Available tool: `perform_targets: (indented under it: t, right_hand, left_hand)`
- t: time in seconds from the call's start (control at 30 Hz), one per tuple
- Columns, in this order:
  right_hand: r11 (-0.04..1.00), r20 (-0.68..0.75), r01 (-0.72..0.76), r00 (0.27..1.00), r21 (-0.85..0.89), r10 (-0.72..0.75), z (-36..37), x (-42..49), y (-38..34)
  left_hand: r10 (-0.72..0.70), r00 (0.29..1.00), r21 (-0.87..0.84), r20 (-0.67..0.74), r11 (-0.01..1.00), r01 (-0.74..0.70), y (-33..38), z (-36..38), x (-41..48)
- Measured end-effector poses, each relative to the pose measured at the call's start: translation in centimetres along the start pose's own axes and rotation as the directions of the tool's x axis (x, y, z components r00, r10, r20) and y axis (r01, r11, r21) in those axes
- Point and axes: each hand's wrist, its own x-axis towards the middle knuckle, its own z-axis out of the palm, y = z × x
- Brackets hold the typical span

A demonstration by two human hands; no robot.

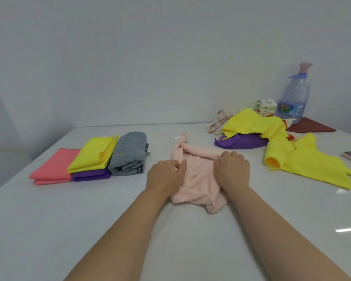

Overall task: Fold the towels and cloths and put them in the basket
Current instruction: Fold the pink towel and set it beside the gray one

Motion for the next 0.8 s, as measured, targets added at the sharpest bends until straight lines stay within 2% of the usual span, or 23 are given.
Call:
perform_targets:
  t: [0.03,0.1,0.17,0.2,0.27,0.33,0.4,0.43,0.5,0.6,0.67,0.73,0.8]
  right_hand:
    - [1.000,0.089,-0.018,0.996,-0.012,0.019,0.1,0.2,0.1]
    - [0.997,0.312,0.012,0.950,0.071,-0.033,-0.3,0.5,0.7]
    - [0.979,0.420,0.007,0.903,0.204,-0.094,-1.0,0.6,1.1]
    - [0.960,0.422,-0.028,0.901,0.279,-0.097,-1.4,0.7,1.3]
    - [0.919,0.401,-0.099,0.914,0.381,-0.068,-2.1,1.1,1.5]
    - [0.915,0.335,-0.126,0.942,0.384,-0.011,-2.3,1.2,1.7]
    - [0.956,0.248,-0.112,0.968,0.271,0.043,-2.0,1.0,1.7]
    - [0.971,0.238,-0.113,0.969,0.209,0.061,-1.7,0.9,1.9]
    - [0.990,0.313,-0.112,0.947,0.090,0.079,-0.9,0.9,2.3]
    - [0.998,0.370,-0.048,0.927,-0.036,0.058,-0.4,1.2,2.7]
    - [0.999,0.387,-0.045,0.921,-0.025,0.052,-0.3,1.4,2.7]
    - [0.992,0.403,-0.105,0.913,0.070,0.068,-0.1,1.5,2.6]
    - [0.959,0.314,-0.187,0.942,0.213,0.114,-0.2,1.6,2.9]
  left_hand:
    - [0.031,0.998,-0.031,-0.052,0.999,-0.033,0.0,-0.2,-0.3]
    - [0.074,0.968,-0.070,-0.240,0.993,-0.093,-0.1,-0.1,-0.6]
    - [0.132,0.920,-0.028,-0.370,0.988,-0.154,-0.4,0.3,-0.2]
    - [0.190,0.906,0.013,-0.377,0.980,-0.200,-0.6,0.7,0.0]
    - [0.262,0.931,0.040,-0.253,0.965,-0.260,-1.1,1.2,0.5]
    - [0.215,0.972,0.018,-0.097,0.977,-0.214,-1.6,1.6,0.7]
    - [0.129,0.992,-0.015,0.015,0.992,-0.129,-1.9,1.8,0.7]
    - [0.109,0.994,0.020,0.020,0.994,-0.110,-1.9,1.7,0.8]
    - [0.104,0.994,0.111,-0.021,0.989,-0.101,-1.4,1.1,1.0]
    - [0.092,0.994,0.126,-0.057,0.989,-0.084,-1.1,0.7,1.0]
    - [0.109,0.993,0.081,-0.037,0.991,-0.106,-0.9,0.8,0.5]
    - [0.136,0.990,0.032,-0.029,0.990,-0.135,-0.6,1.0,-0.1]
    - [0.187,0.973,0.005,-0.133,0.982,-0.188,-0.7,1.1,0.0]
